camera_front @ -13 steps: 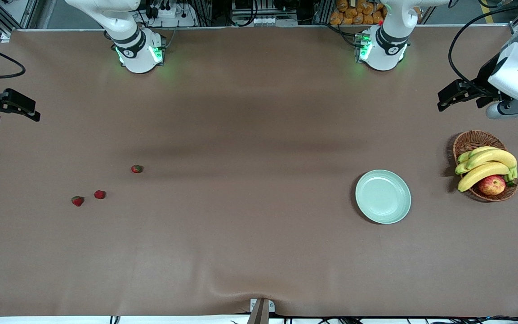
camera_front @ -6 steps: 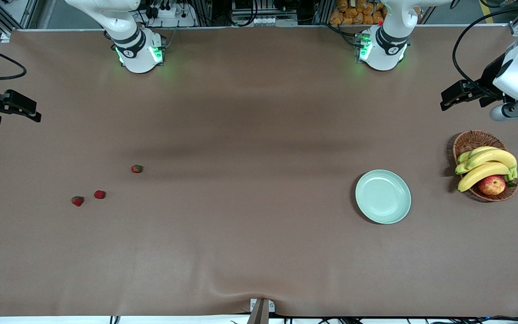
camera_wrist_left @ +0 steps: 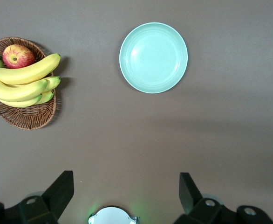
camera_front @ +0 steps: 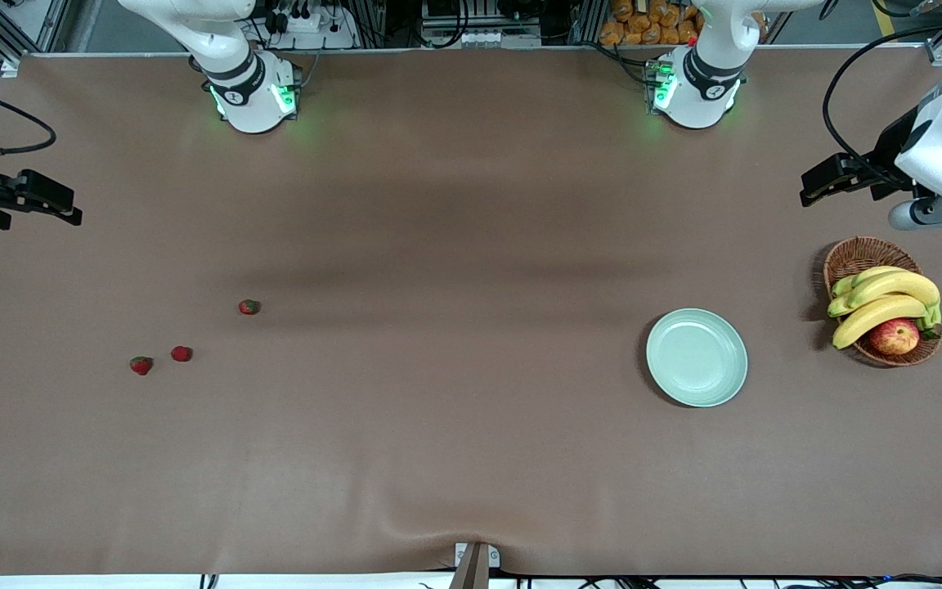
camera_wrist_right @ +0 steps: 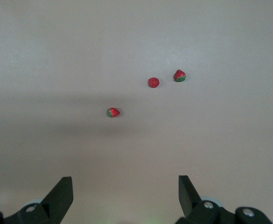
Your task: Collect all strawberries into plate
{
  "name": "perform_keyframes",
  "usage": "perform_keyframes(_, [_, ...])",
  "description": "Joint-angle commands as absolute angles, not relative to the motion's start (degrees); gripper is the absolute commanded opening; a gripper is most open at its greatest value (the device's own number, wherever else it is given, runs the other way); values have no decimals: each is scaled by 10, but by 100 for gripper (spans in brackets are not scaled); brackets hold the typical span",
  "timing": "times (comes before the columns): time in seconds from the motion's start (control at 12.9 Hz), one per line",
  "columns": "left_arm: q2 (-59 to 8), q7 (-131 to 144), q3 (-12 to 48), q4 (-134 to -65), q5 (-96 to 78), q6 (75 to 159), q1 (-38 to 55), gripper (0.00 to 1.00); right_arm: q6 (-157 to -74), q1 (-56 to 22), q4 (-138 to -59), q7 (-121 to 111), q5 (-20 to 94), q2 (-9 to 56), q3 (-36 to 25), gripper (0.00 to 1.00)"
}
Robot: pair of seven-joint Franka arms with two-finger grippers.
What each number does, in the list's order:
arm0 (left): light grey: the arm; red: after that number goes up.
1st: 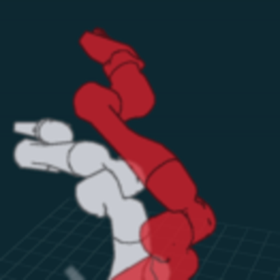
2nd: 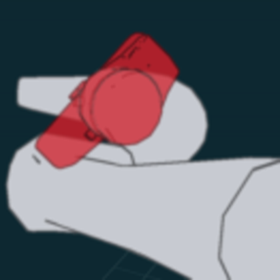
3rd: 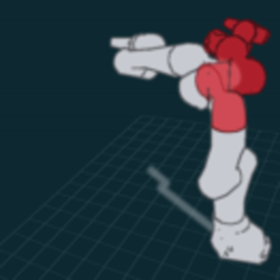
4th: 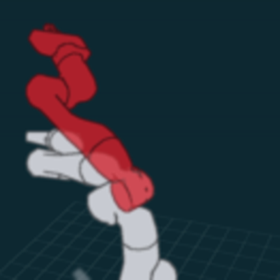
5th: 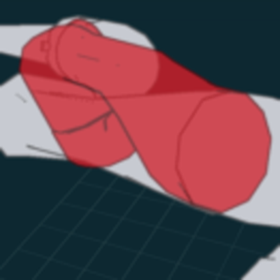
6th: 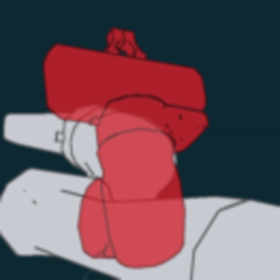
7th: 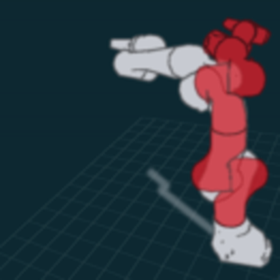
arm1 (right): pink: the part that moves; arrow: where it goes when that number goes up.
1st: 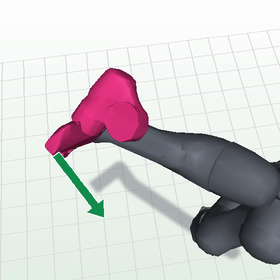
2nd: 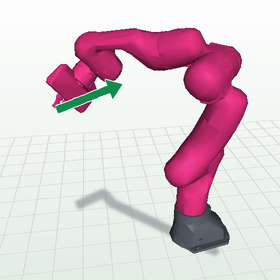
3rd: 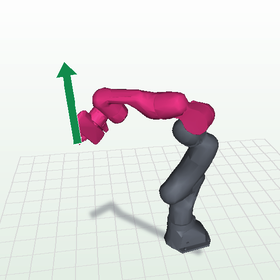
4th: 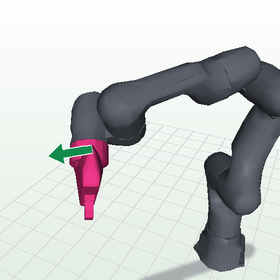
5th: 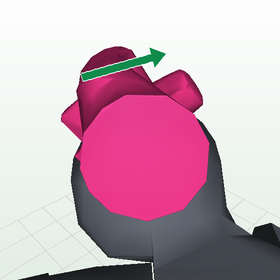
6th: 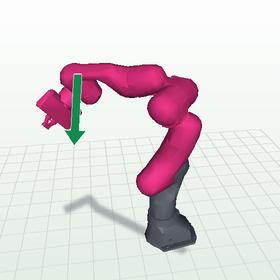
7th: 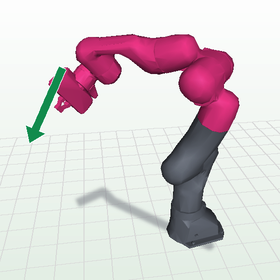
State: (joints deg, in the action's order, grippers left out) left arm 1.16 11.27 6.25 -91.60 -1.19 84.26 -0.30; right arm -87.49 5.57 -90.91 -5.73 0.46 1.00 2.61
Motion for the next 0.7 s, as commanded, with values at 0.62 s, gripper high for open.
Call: perform_keyframes(0.62, [4,103,61,-895,-6,834,-4,100,-1020,57,-1012,-54,0,139,35,100])
